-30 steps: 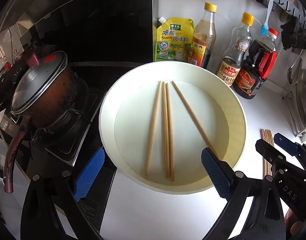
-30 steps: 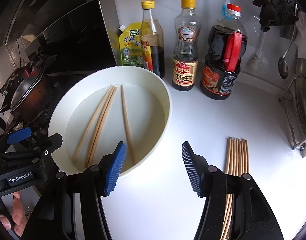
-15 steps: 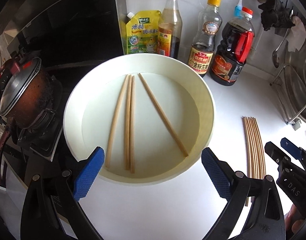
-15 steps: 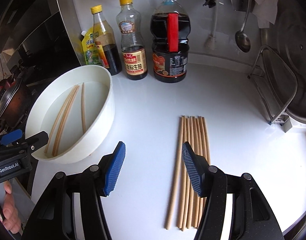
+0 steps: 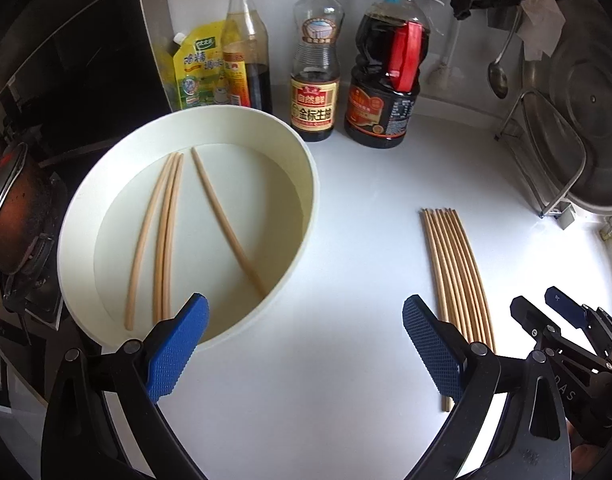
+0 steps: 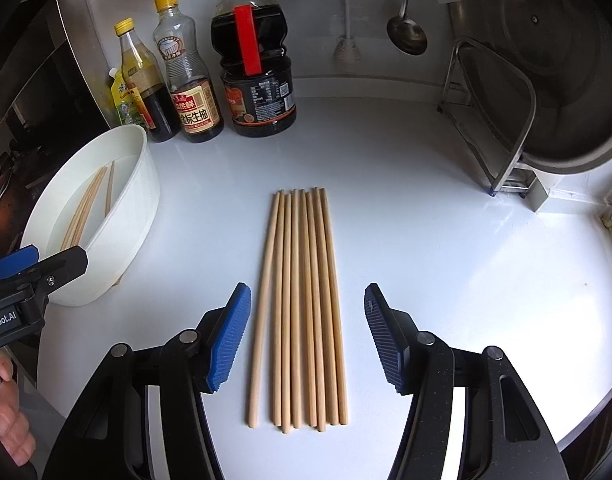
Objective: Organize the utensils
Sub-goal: 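Move the open right tool back toward the chopstick row, then separate one wooden chopstick from the row and close the right tool on it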
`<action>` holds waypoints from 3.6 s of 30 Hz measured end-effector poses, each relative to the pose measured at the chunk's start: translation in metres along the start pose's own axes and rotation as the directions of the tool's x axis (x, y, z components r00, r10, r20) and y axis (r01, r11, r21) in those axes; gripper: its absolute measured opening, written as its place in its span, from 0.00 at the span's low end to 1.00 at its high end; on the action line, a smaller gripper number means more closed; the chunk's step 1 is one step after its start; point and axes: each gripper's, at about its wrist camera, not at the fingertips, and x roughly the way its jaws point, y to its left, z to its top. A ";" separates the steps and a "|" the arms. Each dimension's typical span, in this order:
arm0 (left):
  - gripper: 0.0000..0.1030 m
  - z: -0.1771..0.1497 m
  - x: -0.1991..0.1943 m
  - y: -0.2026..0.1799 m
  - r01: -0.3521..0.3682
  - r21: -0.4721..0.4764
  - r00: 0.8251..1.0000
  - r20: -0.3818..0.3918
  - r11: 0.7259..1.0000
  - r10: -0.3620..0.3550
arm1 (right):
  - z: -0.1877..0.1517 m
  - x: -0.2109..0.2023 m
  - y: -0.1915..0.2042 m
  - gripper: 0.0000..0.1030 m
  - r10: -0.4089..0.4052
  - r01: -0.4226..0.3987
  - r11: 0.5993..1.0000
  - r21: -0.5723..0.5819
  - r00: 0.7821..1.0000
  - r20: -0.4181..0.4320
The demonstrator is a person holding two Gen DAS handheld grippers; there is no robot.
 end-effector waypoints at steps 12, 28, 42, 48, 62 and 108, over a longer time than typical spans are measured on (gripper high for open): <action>0.93 -0.019 0.037 -0.053 0.006 0.063 0.998 -0.055 0.998 -0.003 | -0.017 0.019 -0.047 0.55 -0.041 0.042 0.998 0.044 0.999 -0.013; 0.93 -0.034 0.070 -0.065 -0.031 0.049 0.998 -0.061 0.998 0.034 | -0.023 0.060 -0.058 0.55 -0.012 0.012 1.000 -0.007 0.999 -0.044; 0.93 -0.040 0.076 -0.067 -0.023 0.045 0.996 -0.082 0.999 0.027 | -0.023 0.067 -0.046 0.55 -0.018 0.013 0.997 -0.078 0.998 -0.059; 0.93 -0.040 0.076 -0.066 -0.022 0.034 0.996 -0.084 0.999 0.024 | -0.026 0.067 -0.046 0.55 -0.019 0.013 0.995 -0.096 0.998 -0.063; 0.93 -0.040 0.077 -0.070 -0.022 0.035 0.996 -0.087 0.999 0.025 | -0.026 0.073 -0.041 0.55 -0.032 0.024 0.992 -0.123 0.997 -0.068; 0.82 -0.047 0.102 -0.101 -0.008 0.111 0.996 -0.085 0.994 0.017 | -0.015 0.077 -0.067 0.48 0.007 -0.008 0.991 -0.137 1.000 -0.006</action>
